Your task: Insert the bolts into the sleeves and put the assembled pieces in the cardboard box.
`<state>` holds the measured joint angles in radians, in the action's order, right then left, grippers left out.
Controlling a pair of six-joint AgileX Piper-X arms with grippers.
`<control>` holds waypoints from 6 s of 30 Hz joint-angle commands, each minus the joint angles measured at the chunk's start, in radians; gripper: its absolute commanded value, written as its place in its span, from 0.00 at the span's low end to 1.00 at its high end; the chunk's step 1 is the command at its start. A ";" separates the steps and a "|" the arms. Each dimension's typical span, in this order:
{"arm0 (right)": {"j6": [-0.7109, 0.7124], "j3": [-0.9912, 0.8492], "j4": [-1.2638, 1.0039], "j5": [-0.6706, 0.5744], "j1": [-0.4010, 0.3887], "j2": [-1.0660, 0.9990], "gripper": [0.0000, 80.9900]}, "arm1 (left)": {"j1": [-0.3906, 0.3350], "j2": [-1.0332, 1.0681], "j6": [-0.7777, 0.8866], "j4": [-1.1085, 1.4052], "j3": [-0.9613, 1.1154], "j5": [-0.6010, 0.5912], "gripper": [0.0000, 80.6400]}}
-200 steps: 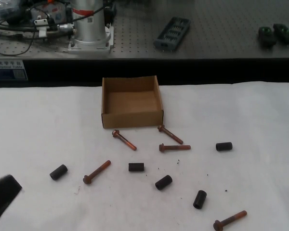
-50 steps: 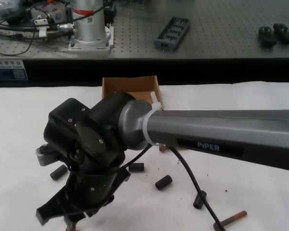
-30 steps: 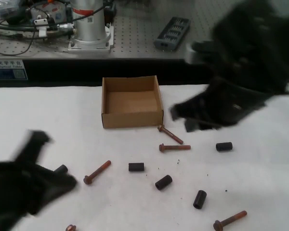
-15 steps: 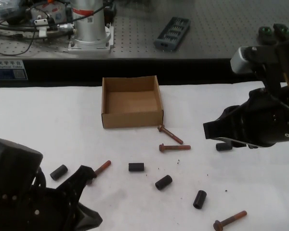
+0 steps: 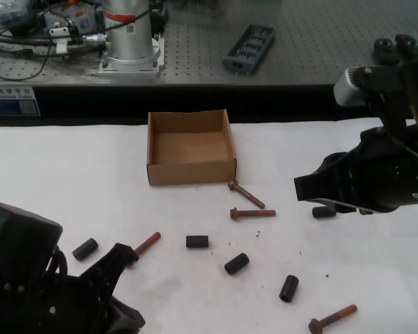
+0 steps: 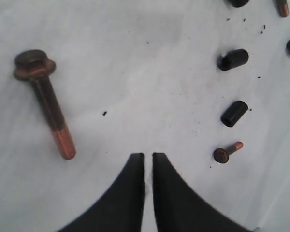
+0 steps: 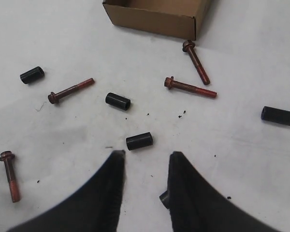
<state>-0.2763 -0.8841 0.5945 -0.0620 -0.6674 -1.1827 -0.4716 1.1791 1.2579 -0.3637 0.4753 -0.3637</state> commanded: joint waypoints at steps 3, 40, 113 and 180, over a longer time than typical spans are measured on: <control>0.001 0.002 -0.018 0.006 0.004 0.012 0.30 | -0.002 0.004 -0.018 -0.053 0.037 0.063 0.19; 0.098 0.226 -0.295 0.023 0.054 0.104 0.30 | 0.000 0.250 0.029 -0.346 0.235 0.183 0.51; -0.319 0.241 -0.211 -0.098 0.048 -0.160 0.35 | 0.029 0.005 -0.857 0.155 0.233 -0.081 0.01; -0.716 -0.039 -0.015 0.007 -0.026 -0.582 0.14 | 0.029 -0.219 -1.073 0.330 0.231 -0.460 0.01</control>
<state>-0.9708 -0.9202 0.6191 -0.0688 -0.6929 -1.7427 -0.4424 1.0006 0.1736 -0.0631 0.7019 -0.8120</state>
